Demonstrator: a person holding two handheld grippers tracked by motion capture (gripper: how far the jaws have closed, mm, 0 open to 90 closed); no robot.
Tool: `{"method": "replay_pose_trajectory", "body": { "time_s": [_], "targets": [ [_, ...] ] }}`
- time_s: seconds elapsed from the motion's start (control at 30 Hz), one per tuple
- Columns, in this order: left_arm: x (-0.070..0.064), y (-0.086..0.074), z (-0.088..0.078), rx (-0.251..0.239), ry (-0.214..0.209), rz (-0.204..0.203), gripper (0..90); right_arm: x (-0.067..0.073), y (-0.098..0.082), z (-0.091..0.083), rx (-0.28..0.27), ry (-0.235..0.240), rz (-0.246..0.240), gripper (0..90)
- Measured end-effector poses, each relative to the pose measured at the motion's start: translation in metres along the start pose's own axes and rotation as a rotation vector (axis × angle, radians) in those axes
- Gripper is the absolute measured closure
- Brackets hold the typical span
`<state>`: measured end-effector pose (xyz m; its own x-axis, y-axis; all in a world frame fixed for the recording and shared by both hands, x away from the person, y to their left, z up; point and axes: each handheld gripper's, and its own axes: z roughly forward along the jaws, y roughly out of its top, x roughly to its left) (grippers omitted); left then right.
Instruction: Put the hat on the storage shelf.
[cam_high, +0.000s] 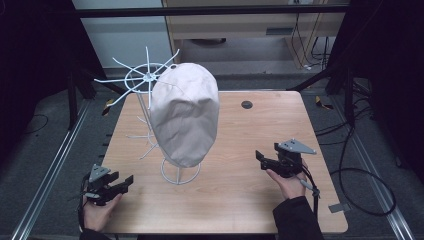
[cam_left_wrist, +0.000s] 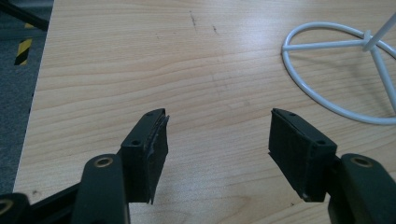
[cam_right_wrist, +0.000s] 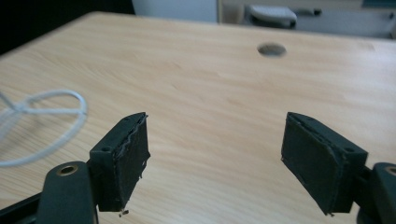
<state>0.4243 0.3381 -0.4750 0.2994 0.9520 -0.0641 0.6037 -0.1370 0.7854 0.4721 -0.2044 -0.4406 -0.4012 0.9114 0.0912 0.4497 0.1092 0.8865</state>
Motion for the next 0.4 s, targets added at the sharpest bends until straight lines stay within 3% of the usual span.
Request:
{"method": "replay_pose_trajectory", "body": {
  "time_s": [0.2,0.4],
  "targets": [
    [0.0,0.0,0.002,0.001,0.009,0.005,36.6,-0.02,-0.018,0.011,0.066,-0.069,0.0,22.8],
    [0.001,-0.001,0.006,0.011,0.011,0.018,30.3,-0.038,-0.031,0.015,0.14,-0.138,0.02,21.0]
  ]
}}
